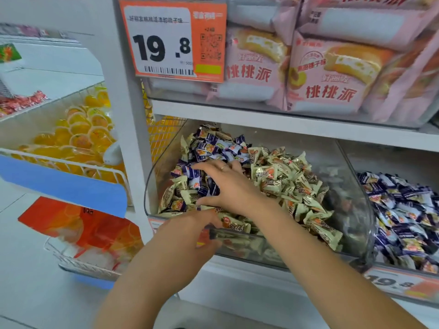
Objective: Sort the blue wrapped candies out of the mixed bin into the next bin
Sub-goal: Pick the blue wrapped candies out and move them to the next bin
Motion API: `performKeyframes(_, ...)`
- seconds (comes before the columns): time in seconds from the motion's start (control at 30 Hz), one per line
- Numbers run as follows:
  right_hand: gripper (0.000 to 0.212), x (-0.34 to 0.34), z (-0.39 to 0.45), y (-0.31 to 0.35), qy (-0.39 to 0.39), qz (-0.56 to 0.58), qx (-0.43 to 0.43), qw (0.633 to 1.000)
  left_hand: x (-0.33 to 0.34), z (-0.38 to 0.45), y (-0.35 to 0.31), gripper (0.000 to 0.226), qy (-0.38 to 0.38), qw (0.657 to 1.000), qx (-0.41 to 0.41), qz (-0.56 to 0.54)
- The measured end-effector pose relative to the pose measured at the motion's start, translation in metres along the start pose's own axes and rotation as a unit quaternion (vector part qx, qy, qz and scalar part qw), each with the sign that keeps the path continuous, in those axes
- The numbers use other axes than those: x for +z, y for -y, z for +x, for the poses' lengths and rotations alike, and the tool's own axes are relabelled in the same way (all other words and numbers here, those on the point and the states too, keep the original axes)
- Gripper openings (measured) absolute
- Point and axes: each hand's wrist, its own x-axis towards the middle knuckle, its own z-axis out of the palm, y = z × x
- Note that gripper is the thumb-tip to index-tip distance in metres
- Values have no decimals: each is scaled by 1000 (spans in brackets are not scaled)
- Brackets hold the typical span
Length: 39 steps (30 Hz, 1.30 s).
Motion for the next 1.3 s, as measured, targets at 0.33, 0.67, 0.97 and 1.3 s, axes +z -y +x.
performKeyframes(0.33,74,10,8,5,25,-7,-18,1000,7,5,1,19,-5,1000,10,15)
performKeyframes(0.67,44,5,-1,10,3,13,9,1000,10,5,7,21,-4,1000,13,20)
performKeyframes(0.97,32,7,-7,5,36,32,19,999,9,3,8,26,5,1000,7,15)
performKeyframes(1.3,28,-27,-35,-1,-52,252,82,963,5,1,11,35,14,999,18,29)
